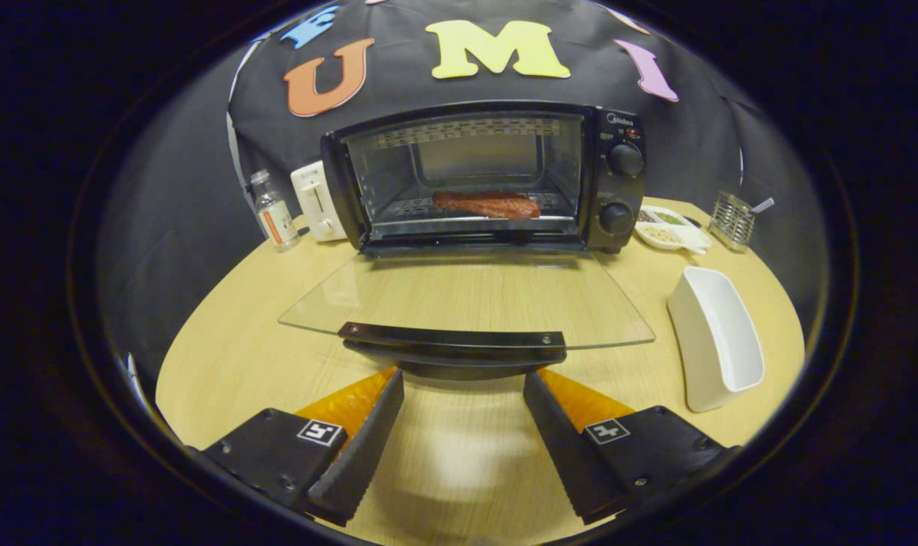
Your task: Open the toaster oven, put the food inside, and close the toaster oven door.
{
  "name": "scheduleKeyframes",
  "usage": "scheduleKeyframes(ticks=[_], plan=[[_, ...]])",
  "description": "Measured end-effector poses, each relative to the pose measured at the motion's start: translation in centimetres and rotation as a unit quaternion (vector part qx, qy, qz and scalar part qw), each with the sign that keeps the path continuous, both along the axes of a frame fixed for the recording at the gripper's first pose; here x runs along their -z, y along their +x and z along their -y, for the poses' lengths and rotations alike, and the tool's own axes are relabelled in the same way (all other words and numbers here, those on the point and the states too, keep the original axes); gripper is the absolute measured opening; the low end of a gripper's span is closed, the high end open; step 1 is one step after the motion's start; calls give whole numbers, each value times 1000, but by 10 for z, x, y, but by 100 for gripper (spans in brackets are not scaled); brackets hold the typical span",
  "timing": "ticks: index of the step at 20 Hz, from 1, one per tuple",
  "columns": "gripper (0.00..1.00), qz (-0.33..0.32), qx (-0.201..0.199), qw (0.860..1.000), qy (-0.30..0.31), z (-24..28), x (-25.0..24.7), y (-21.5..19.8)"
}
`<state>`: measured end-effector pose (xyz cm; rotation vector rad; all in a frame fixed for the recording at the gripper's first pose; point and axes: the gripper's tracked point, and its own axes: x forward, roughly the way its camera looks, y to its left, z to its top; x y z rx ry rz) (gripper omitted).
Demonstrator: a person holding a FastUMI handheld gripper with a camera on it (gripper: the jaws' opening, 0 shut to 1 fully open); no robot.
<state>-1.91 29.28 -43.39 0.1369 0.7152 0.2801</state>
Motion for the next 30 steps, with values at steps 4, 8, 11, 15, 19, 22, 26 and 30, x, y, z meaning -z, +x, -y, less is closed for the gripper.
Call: scheduleKeyframes(ticks=[4, 8, 11, 15, 19, 22, 26, 30], plan=[[100, 12, 3, 1000, 12, 1, -32, 9], [100, 32, 9, 999, 29, 1, -73, 32], [100, 50, 17, 998, 37, 2, -103, 58], [100, 88, 19, 995, 29, 7, -143, 92], [100, 101, 21, 994, 24, 16, -161, 98], [100, 104, 24, 994, 22, 26, -168, 91], [100, 115, 39, 993, 12, 59, -188, 76], [100, 143, 68, 987, 9, 110, -234, 57]])
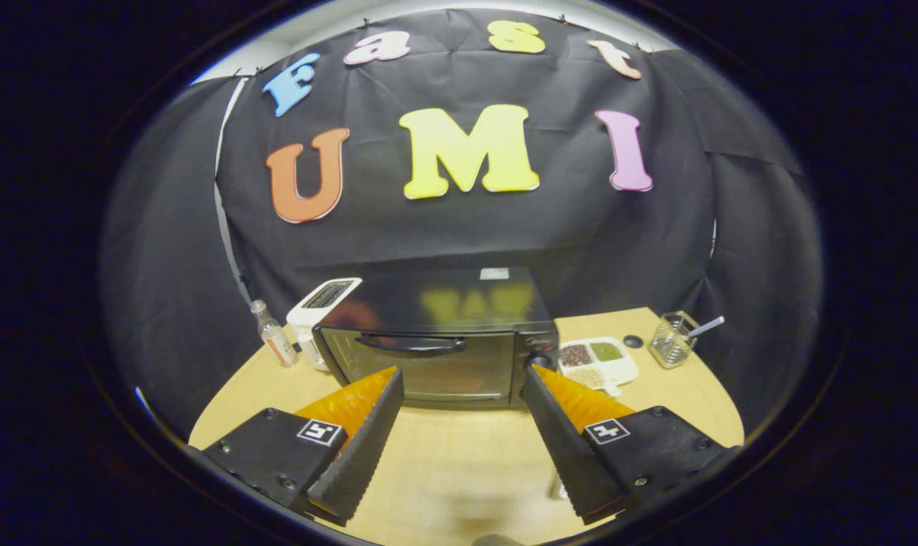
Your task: Open the toaster oven, put the food inside, and close the toaster oven door.
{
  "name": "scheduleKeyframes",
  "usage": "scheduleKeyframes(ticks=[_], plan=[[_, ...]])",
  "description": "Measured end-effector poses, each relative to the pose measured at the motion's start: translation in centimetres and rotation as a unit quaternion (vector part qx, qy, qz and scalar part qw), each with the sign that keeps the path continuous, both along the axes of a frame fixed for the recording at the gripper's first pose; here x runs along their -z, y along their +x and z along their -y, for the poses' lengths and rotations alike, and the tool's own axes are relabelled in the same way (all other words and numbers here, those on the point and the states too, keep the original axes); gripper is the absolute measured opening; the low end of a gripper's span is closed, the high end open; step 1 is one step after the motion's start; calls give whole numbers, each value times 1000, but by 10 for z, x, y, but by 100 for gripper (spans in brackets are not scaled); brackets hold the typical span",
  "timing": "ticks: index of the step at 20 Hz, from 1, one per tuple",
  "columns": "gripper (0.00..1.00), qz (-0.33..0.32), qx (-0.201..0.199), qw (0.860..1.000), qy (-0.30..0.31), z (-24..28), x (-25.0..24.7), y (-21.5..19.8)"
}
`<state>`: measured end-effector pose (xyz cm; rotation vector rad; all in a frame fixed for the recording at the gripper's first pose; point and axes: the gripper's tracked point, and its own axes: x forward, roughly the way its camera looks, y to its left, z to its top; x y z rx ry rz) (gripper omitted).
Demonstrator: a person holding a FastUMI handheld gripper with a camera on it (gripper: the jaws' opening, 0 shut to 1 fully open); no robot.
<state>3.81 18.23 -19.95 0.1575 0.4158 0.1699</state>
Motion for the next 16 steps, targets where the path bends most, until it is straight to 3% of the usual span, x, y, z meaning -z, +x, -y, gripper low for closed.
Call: scheduleKeyframes(ticks=[7, 16], plan=[[100, 87, 53, 995, -2, 115, -101, -45], [100, 163, 60, 984, -22, 210, -170, -96]])
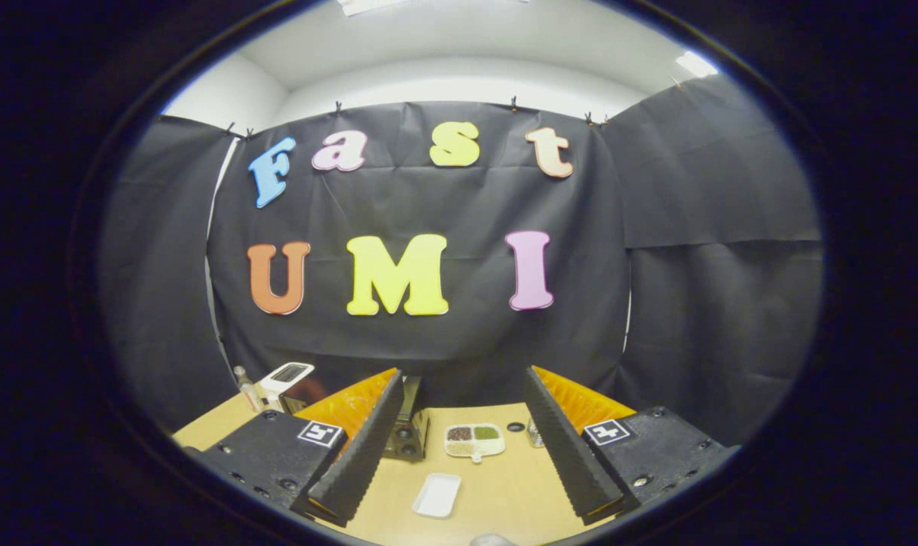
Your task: Open the toaster oven, put the food inside, and close the toaster oven door.
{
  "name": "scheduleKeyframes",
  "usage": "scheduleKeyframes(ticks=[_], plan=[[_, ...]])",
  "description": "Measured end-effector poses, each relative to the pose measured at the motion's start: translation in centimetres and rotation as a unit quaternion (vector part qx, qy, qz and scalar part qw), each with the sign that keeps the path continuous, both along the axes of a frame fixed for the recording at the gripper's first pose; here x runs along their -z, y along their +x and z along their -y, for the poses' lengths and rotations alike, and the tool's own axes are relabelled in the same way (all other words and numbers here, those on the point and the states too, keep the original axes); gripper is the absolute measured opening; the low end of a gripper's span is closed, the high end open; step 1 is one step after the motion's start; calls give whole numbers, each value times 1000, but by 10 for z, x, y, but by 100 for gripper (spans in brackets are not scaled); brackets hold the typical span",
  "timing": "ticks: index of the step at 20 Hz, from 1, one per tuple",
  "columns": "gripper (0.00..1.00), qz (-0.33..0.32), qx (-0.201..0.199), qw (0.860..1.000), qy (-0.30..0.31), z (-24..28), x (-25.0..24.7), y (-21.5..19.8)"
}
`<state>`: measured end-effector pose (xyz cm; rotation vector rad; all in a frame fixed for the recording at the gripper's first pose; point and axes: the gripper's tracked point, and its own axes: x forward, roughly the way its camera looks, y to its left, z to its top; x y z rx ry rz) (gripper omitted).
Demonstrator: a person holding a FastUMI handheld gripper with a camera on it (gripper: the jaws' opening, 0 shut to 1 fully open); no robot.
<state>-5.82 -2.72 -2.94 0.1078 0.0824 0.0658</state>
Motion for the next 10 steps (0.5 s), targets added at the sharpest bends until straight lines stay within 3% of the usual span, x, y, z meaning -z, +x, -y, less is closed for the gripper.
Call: scheduleKeyframes(ticks=[10], plan=[[100, 2, -49, 999, 0, 10, 3, -23]])
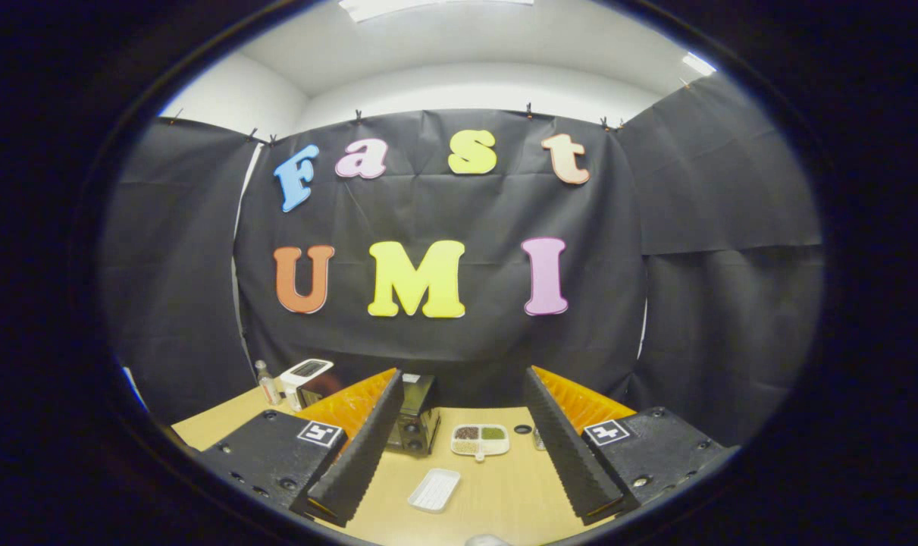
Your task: Open the toaster oven, put the food inside, and close the toaster oven door.
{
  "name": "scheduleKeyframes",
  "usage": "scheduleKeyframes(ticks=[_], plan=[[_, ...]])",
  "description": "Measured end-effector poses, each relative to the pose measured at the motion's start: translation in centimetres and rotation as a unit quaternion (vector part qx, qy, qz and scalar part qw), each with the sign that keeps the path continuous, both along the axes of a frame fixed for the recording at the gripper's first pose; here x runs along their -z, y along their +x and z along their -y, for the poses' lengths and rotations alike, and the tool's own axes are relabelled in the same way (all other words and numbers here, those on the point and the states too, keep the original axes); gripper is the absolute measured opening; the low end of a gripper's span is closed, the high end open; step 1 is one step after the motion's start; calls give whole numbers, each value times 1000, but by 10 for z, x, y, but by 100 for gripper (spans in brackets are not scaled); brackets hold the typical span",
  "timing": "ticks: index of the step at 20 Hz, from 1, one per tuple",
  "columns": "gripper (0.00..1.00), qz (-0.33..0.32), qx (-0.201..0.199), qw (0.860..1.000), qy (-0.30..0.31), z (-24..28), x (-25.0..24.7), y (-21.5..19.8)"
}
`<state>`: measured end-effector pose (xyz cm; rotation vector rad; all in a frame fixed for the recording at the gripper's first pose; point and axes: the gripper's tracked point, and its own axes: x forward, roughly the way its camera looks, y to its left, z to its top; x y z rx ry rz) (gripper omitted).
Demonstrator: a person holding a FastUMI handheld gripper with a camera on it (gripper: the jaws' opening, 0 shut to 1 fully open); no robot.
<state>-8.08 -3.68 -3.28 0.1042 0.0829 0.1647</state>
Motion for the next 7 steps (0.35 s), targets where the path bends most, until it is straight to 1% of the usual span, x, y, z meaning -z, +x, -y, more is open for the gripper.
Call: scheduleKeyframes(ticks=[7], plan=[[100, 7, 9, 1000, 2, 9, -6, -5]])
